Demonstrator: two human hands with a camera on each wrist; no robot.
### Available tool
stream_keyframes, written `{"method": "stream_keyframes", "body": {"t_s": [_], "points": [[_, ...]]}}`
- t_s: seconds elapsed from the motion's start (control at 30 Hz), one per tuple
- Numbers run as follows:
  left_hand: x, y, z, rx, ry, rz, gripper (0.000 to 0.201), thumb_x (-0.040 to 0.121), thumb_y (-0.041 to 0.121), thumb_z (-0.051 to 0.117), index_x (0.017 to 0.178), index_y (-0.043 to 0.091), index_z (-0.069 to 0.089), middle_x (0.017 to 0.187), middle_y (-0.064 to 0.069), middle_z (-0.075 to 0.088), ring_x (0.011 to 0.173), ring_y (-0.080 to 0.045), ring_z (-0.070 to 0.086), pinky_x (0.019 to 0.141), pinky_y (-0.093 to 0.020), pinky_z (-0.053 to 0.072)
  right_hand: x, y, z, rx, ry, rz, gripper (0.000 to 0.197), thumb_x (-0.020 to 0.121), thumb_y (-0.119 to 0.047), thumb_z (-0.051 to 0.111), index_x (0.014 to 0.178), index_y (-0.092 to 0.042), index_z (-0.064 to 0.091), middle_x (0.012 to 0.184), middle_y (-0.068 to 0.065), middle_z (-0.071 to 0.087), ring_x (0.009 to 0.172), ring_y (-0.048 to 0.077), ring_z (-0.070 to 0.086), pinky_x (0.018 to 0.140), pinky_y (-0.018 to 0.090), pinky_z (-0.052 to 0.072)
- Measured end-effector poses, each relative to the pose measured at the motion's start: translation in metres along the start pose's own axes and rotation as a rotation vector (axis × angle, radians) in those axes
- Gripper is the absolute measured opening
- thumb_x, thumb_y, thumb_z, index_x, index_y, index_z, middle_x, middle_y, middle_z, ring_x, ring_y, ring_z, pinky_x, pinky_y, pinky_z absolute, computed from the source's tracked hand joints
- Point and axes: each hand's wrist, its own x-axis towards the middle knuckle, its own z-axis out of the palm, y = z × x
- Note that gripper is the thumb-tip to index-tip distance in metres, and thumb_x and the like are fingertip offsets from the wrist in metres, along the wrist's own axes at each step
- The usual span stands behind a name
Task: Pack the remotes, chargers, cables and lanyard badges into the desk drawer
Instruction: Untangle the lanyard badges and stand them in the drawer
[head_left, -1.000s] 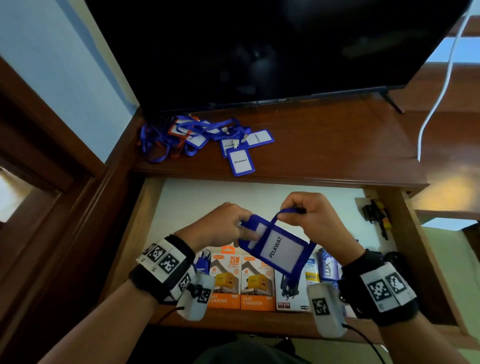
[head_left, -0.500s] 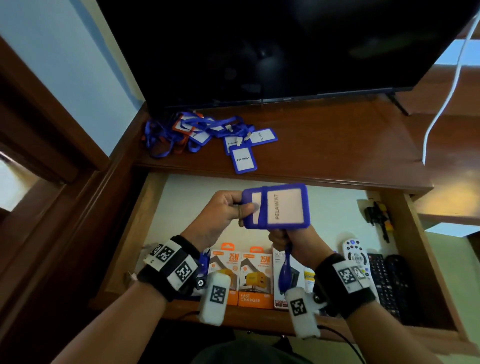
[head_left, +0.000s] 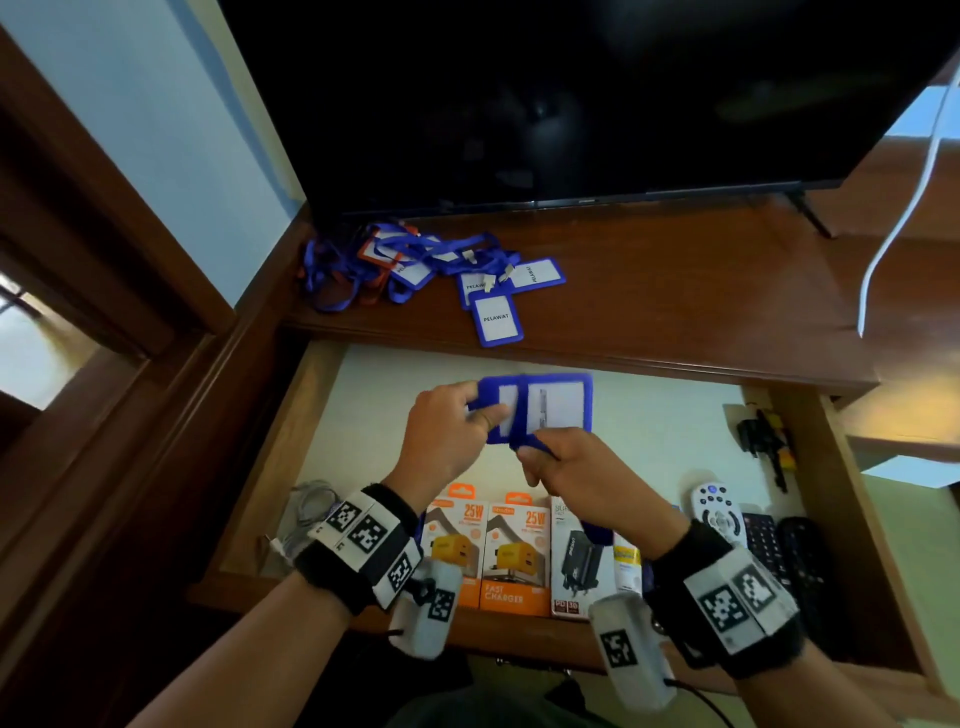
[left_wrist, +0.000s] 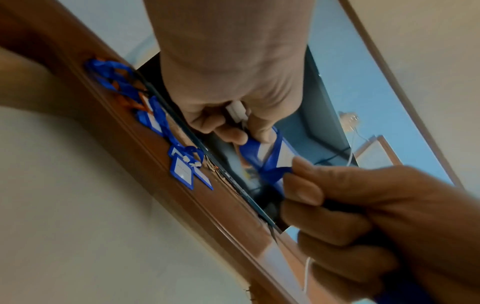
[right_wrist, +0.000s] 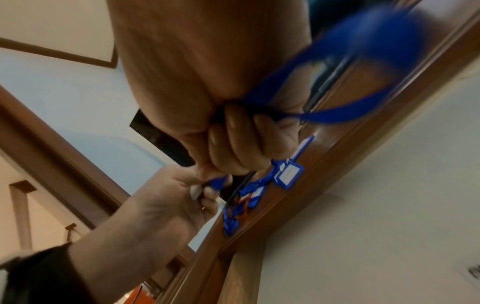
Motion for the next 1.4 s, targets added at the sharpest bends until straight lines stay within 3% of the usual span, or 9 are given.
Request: {"method": "stream_keyframes", "body": {"t_s": [0.17, 0.4, 0.5, 0.63, 0.73, 0.9, 1.13, 1.23, 1.4], "points": [[-0.006, -0.008, -0.010, 0.270, -0.341, 0.096, 0.018, 0.088, 0.034, 0.064, 0.091, 0.017, 0.068, 0.084, 0.001, 0.068, 0.078, -0.016, 0.062, 0.075, -0.039, 0.051, 0.002, 0.005, -0.016, -0.064, -0.026, -0.021, 0.039, 0.098, -0.021, 0.049, 0.059, -0.018, 0.050, 0.058, -0.006, 0.050, 0.052, 0.006, 0.044, 0.055, 0.022, 0.036], [-0.013, -0.003, -0.035, 0.110, -0.713, 0.050, 0.010, 0.087, 0.020, 0.067, 0.095, 0.022, 0.070, 0.097, 0.004, 0.070, 0.092, -0.012, 0.065, 0.085, -0.032, 0.051, 0.003, 0.010, -0.019, 0.163, -0.108, -0.011, 0.034, 0.097, -0.019, 0.052, 0.064, -0.009, 0.056, 0.047, -0.008, 0.045, 0.042, 0.003, 0.037, 0.046, 0.014, 0.032], [-0.017, -0.001, -0.044, -0.216, -0.644, 0.033, 0.023, 0.086, 0.004, 0.064, 0.091, 0.025, 0.069, 0.093, 0.010, 0.071, 0.093, -0.005, 0.066, 0.081, -0.019, 0.050, 0.004, 0.011, -0.013, 0.326, -0.087, -0.018, 0.029, 0.095, -0.023, 0.053, 0.070, -0.009, 0.057, 0.056, -0.001, 0.053, 0.050, 0.012, 0.049, 0.050, 0.020, 0.039], [-0.019, -0.001, -0.043, -0.494, -0.391, 0.037, 0.027, 0.089, -0.001, 0.057, 0.100, 0.020, 0.068, 0.101, 0.002, 0.071, 0.101, -0.013, 0.065, 0.088, -0.025, 0.050, 0.008, 0.009, 0.001, 0.557, -0.047, 0.045, 0.032, 0.094, 0.008, 0.044, 0.079, -0.019, 0.052, 0.062, -0.010, 0.062, 0.060, 0.001, 0.060, 0.055, 0.009, 0.049], [-0.019, -0.004, -0.039, -0.612, -0.217, 0.028, 0.024, 0.091, -0.001, 0.054, 0.105, 0.013, 0.067, 0.108, -0.005, 0.066, 0.103, -0.020, 0.061, 0.087, -0.028, 0.050, 0.015, -0.002, 0.013, 0.600, -0.043, 0.050, 0.036, 0.097, 0.004, 0.040, 0.067, -0.017, 0.041, 0.048, -0.012, 0.047, 0.040, 0.004, 0.045, 0.043, 0.011, 0.038], [-0.024, -0.013, -0.039, -0.743, -0.081, -0.081, 0.025, 0.094, 0.004, 0.050, 0.115, 0.006, 0.063, 0.113, -0.015, 0.068, 0.109, -0.025, 0.063, 0.092, -0.033, 0.052, 0.034, -0.016, 0.033, 0.687, -0.145, 0.046, 0.035, 0.099, -0.009, 0.038, 0.064, -0.011, 0.040, 0.047, -0.002, 0.036, 0.043, 0.010, 0.029, 0.046, 0.020, 0.028], [-0.020, -0.052, -0.076, -0.543, -0.182, -0.139, 0.021, 0.089, -0.005, 0.054, 0.098, 0.008, 0.067, 0.090, 0.001, 0.070, 0.081, 0.002, 0.066, 0.071, -0.009, 0.048, 0.058, 0.004, 0.047, 0.538, -0.220, 0.019, 0.027, 0.098, -0.015, 0.049, 0.077, -0.015, 0.068, 0.061, 0.011, 0.055, 0.053, 0.023, 0.046, 0.050, 0.024, 0.038], [-0.007, -0.081, -0.094, -0.365, -0.324, -0.207, 0.016, 0.085, -0.002, 0.061, 0.091, 0.010, 0.070, 0.086, 0.000, 0.072, 0.084, -0.008, 0.069, 0.075, -0.020, 0.053, 0.080, 0.016, 0.041, 0.462, -0.100, 0.131, 0.027, 0.095, -0.012, 0.052, 0.074, 0.002, 0.063, 0.059, 0.019, 0.047, 0.054, 0.027, 0.037, 0.047, 0.025, 0.030], [0.020, -0.126, -0.109, 0.434, -0.675, -0.187, 0.018, 0.083, 0.024, 0.069, 0.081, 0.006, 0.068, 0.083, -0.007, 0.067, 0.075, -0.021, 0.064, 0.068, -0.034, 0.051, 0.124, 0.038, 0.024, 0.367, 0.167, 0.317, 0.027, 0.091, -0.011, 0.057, 0.064, -0.011, 0.062, 0.057, 0.005, 0.049, 0.053, 0.020, 0.039, 0.049, 0.026, 0.028]]}}
